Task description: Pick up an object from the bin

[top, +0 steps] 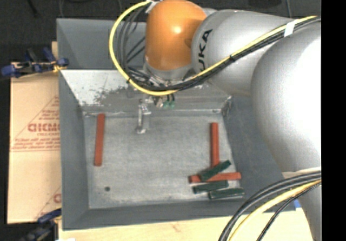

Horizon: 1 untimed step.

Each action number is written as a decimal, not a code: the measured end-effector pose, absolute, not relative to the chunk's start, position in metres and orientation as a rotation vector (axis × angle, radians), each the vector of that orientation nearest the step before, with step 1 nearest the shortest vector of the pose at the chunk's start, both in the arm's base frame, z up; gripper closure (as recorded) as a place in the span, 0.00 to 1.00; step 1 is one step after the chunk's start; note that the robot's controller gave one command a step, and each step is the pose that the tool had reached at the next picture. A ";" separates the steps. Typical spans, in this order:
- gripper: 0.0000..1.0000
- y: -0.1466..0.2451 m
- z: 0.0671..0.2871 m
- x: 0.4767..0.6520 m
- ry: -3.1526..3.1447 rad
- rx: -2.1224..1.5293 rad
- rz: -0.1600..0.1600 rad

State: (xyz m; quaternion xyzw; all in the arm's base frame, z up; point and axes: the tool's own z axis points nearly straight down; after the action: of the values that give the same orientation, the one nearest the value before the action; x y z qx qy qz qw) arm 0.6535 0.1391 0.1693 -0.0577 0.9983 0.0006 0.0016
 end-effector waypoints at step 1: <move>0.00 0.069 0.085 0.611 3.146 0.061 -0.002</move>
Offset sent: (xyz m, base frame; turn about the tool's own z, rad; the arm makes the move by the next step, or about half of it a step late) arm -0.0411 -0.0667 -0.0808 0.1542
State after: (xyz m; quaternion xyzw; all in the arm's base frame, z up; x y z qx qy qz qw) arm 0.6108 0.0690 0.0851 0.0193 0.9998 -0.0007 -0.0024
